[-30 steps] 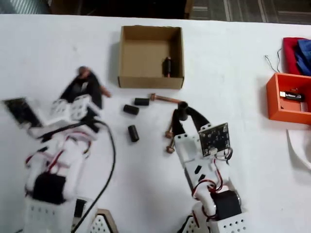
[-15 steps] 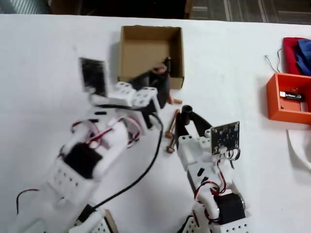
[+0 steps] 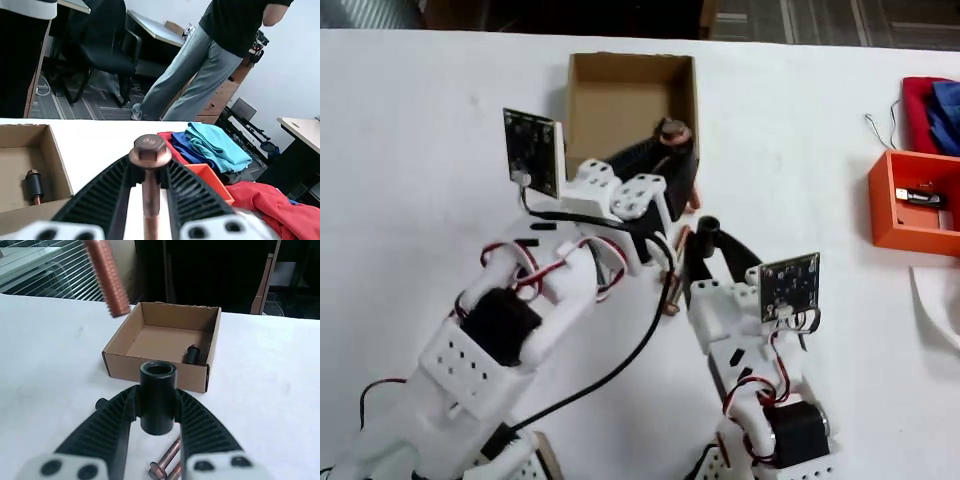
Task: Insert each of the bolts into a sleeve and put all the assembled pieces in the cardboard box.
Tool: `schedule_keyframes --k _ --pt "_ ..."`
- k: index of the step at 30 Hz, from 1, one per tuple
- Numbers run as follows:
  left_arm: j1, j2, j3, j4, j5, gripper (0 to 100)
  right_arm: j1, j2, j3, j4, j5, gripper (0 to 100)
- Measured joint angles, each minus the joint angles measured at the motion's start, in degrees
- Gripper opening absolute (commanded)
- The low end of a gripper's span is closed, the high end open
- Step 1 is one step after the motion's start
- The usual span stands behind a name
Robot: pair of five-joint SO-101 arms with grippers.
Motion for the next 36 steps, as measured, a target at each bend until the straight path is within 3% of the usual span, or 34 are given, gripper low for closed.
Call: schedule_keyframes --k 11,21,36 --pt "0.0 0.4 0.0 0.0 0.0 3 0.1 0.0 -0.6 0.0 8.0 2.2" --pt "0.0 0.4 0.0 3.9 0.0 3 0.0 -0.2 -5.6 3.3 8.4 2.2" --pt "0.4 0.4 0.0 1.5 0.0 3 -1.5 -0.3 -5.2 2.7 8.4 2.2"
